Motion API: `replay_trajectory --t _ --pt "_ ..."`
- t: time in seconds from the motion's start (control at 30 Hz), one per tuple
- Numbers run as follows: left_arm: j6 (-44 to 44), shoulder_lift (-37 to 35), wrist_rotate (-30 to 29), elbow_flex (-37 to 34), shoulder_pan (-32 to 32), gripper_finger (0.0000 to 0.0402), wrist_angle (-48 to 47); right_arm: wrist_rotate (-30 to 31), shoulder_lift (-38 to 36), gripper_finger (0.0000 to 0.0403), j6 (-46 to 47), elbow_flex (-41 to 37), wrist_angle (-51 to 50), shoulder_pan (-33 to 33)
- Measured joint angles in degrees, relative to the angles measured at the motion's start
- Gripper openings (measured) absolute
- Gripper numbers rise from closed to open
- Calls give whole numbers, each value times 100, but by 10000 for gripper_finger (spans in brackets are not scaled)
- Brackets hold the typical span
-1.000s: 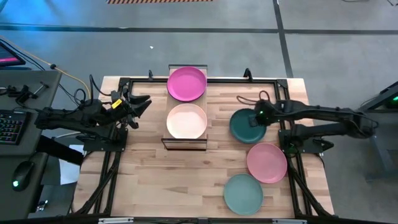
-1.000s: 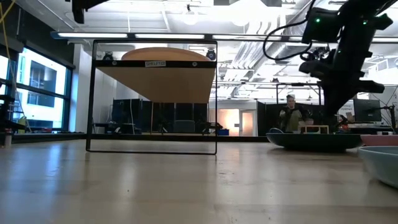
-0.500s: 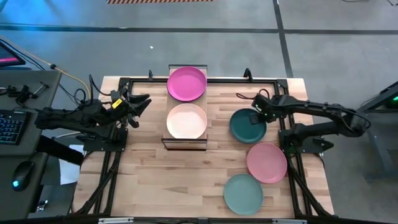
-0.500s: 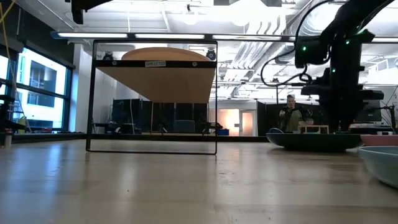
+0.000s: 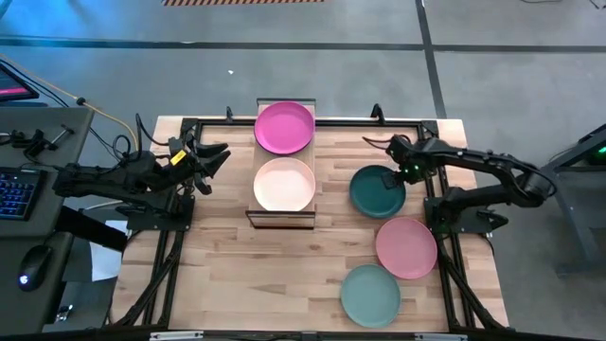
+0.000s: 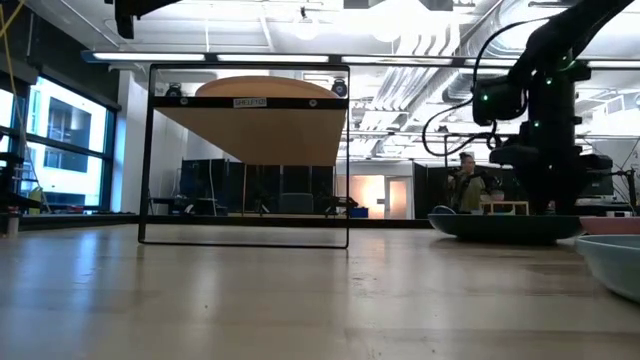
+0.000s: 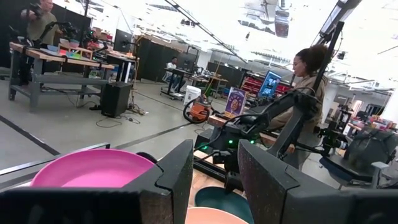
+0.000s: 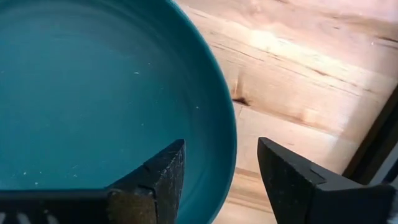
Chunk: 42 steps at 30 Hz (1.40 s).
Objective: Place and stack plates onto a shelf
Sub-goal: Stack the dark green plate on top of the pink plate on the shelf
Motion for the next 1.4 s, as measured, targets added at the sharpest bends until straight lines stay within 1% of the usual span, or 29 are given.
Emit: replay_trajectory --t 0.23,0.33,0.4,0.53,0.63,0.7,0.77,0.8,0.83,0.87,0.97,1.07,1.17,1.3,1.4 --pt "0 0 0 2 0 117 0 -230 514 183 -50 0 193 -81" --pt "0 0 0 1 0 117 0 -451 718 183 -100 0 413 -66" --pt "0 0 0 0 -2 117 0 -584 803 183 -138 0 532 -66" --pt "0 0 2 0 -2 117 0 -626 919 175 -96 3 682 -66" --pt "0 0 2 0 -1 117 0 -605 987 144 -89 18 692 -66" --pt "0 0 2 2 -1 117 0 -590 1009 109 -90 20 705 -68" --pt "0 0 2 2 -2 117 0 -591 981 63 -93 20 715 -66" --pt "22 0 2 2 -2 117 7 -599 943 38 -93 20 711 -66" --pt "101 0 2 1 -1 117 28 -626 891 21 -99 19 706 -66" --pt "199 0 4 0 0 117 70 -656 824 13 -121 15 700 -66" --pt "469 -2 11 0 0 117 271 -716 596 16 -160 0 572 -63" --pt "660 0 15 0 0 117 482 -819 275 4 -336 0 312 -66" --pt "739 -3 15 0 -2 117 554 -897 -90 2 -381 0 -96 -66" --pt "416 0 92 0 -1 117 572 -1078 -713 0 -340 -7 -486 -63" --pt "170 0 206 0 -1 117 629 -1314 -1259 1 -143 -7 -605 -63"
